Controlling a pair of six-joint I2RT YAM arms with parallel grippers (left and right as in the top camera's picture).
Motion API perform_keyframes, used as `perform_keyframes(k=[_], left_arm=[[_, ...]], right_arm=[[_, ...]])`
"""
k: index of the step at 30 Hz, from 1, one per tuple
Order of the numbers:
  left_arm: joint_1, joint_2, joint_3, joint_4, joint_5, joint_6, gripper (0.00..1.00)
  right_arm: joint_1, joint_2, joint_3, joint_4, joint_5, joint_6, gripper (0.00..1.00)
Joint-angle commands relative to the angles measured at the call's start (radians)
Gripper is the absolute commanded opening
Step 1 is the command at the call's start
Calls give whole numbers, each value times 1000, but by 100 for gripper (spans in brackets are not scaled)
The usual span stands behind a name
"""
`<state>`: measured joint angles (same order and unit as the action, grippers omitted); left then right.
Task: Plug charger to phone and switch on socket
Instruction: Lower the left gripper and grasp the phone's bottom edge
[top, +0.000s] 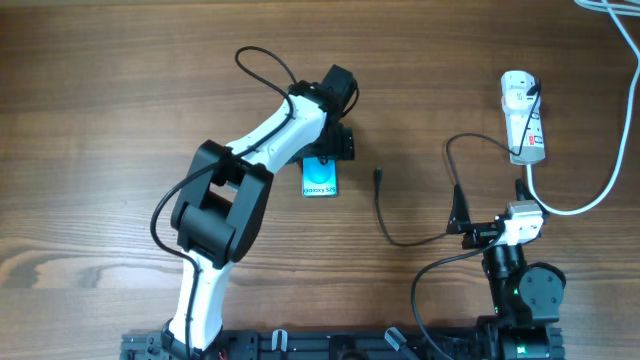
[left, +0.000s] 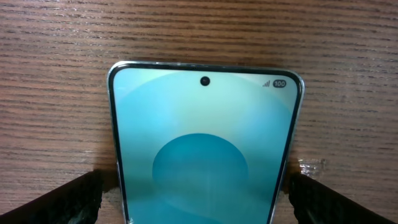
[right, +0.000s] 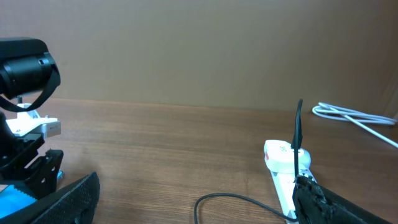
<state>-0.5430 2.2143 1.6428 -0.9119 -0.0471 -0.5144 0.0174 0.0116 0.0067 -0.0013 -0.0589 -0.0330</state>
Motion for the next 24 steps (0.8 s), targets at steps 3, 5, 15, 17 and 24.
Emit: perform_keyframes(k=[3,5,15,17,24], left_arm=[[-3,60,-9,-2,20,-18,100],[-3,60,-9,-9,20,-18,98],[-3,56,-8,-23,24,-18,79],[-3,52,-8,-23,24,-18,75],[-2,44,2,-23,23,-17,73]], right_arm=[[5,-7,-2,3,9,-18,100],[5,-7,-2,3,9,-18,100],[5,-7,-2,3,10,-17,100],[5,-7,-2,3,9,-17,100],[5,-7,-2,3,9,-17,100]])
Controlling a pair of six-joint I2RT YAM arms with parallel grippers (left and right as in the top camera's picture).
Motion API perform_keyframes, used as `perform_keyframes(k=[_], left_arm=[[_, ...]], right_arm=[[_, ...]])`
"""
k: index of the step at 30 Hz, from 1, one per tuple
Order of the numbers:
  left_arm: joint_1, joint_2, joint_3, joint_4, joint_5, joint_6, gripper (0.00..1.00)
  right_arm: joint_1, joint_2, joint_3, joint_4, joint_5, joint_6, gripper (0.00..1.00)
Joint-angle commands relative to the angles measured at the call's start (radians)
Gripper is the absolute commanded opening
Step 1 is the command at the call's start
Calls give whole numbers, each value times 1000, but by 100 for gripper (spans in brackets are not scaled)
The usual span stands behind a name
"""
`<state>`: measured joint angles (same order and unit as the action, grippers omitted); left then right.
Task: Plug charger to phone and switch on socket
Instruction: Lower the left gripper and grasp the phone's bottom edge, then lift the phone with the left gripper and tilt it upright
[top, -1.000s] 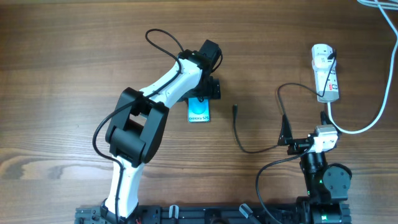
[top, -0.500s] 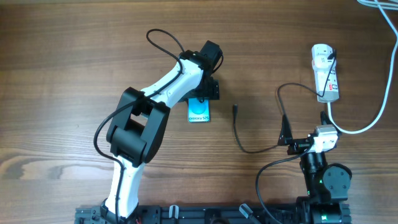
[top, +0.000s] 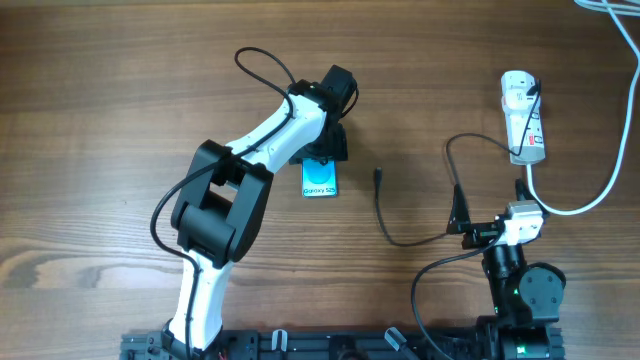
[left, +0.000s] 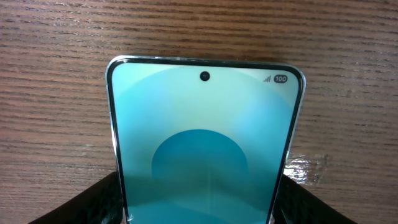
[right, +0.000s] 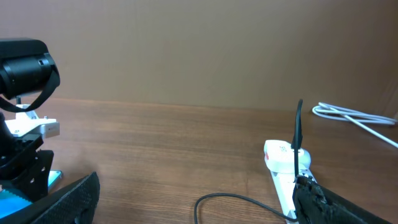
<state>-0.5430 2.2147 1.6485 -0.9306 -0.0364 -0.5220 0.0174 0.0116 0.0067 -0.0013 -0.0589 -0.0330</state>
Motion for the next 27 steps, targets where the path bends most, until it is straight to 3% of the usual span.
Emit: perform_keyframes(k=[1,9,20,27], left_arm=[[-2,43,-3,-5,13,-10,73],[-2,10,125,-140,29,-10,73],[-2,-61,140,-242,385,-9,76],[-2,-70,140,-291,400,-8,76]], right_arm=[[5,-7,-2,3,9,-18,100],[5,-7,-2,3,9,-18,100],[5,-7,-2,3,9,-17,100],[5,-7,-2,3,9,-18,100]])
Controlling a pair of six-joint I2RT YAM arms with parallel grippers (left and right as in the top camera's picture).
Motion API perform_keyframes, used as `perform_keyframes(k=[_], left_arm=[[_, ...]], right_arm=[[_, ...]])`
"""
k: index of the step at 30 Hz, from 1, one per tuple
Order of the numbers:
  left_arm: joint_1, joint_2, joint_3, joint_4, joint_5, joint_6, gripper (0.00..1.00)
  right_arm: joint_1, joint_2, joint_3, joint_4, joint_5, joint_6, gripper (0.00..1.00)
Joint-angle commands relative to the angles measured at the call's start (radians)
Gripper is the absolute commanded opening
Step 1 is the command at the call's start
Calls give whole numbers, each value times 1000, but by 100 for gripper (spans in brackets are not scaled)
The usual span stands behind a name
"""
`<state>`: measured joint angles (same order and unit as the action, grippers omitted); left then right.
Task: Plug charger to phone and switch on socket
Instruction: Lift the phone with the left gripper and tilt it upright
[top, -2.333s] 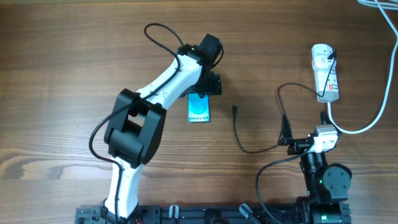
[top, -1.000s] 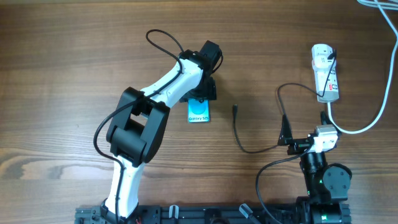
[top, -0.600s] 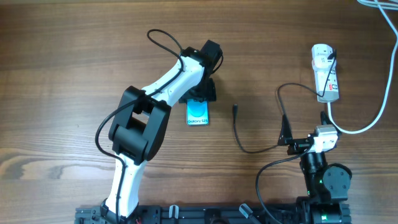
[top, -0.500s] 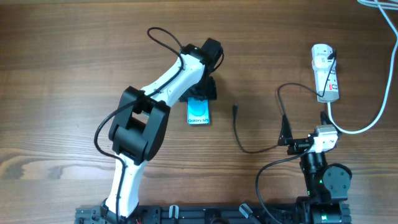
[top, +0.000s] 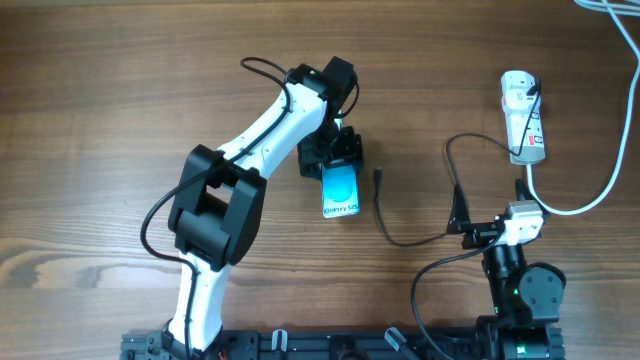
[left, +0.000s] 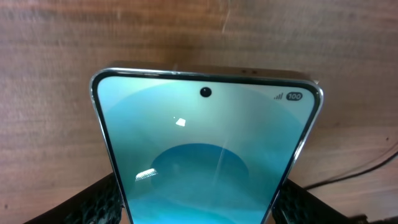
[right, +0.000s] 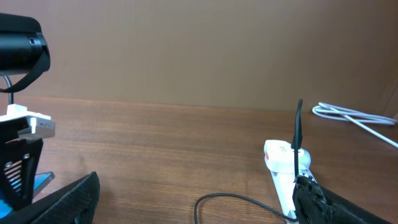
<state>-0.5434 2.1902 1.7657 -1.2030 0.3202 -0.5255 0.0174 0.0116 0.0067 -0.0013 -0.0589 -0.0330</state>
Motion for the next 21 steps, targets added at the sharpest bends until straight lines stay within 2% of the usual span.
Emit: perform_keyframes(k=[1,10,21], left_arm=[[-2,-46,23,-21,43,-5,76],[46,-46,23,-21,154,21,74],[214,-46,23,-21,579,79,75]], right_arm=[[5,-7,-2,3,9,-18,100],[5,-7,-2,3,9,-18,100],[5,-7,-2,3,9,-18,100]])
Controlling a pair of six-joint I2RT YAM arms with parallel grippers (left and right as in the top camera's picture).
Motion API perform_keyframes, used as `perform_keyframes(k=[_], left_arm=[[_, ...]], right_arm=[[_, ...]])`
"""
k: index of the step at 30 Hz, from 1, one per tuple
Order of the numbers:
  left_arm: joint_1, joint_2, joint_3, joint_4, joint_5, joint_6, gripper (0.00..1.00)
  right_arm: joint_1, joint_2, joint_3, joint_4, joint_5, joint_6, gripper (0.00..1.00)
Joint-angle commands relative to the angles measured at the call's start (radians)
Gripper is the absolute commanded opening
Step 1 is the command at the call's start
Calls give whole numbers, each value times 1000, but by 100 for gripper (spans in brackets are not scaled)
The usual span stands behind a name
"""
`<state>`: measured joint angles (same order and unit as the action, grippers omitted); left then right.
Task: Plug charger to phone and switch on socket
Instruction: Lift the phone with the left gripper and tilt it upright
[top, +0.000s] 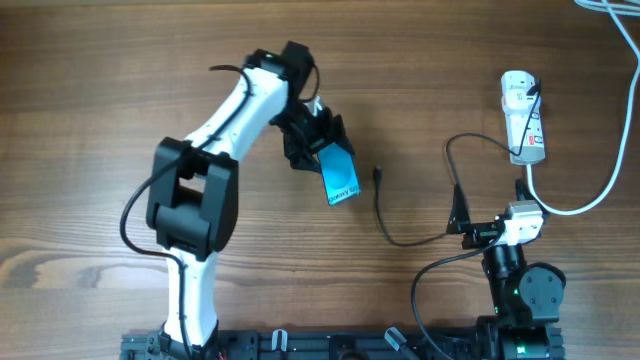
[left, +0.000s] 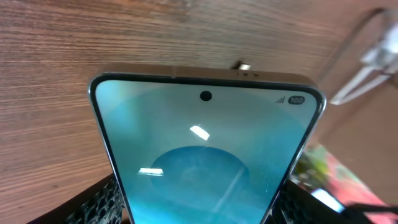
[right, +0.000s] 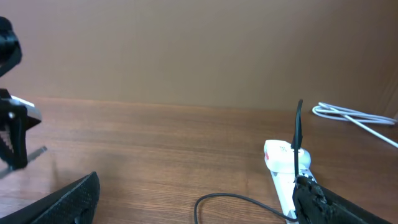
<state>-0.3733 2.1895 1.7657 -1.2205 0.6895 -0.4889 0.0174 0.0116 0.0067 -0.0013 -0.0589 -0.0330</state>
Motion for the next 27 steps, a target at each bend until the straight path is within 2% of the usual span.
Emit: perform_keyframes(k=[1,5,12,16,20,27], left_arm=[[61,-45,23,-4,270,58,75],[100,-45,23,-4,478,93,75],[132,-45,23,-3,729,93,75],[132,-45,23,-3,803,92,78],[132,-45,23,-3,887,84,76],[140,-45,23,-4,887,-5,74]], right_arm=[[5,-7,-2,3,10,-18,100],[5,-7,-2,3,9,-18,100],[5,-7,-2,3,9,-17,100],[5,-7,-2,3,10,-18,100],[5,-7,-2,3,9,-18,100],[5,-7,-2,3,9,-17,100]])
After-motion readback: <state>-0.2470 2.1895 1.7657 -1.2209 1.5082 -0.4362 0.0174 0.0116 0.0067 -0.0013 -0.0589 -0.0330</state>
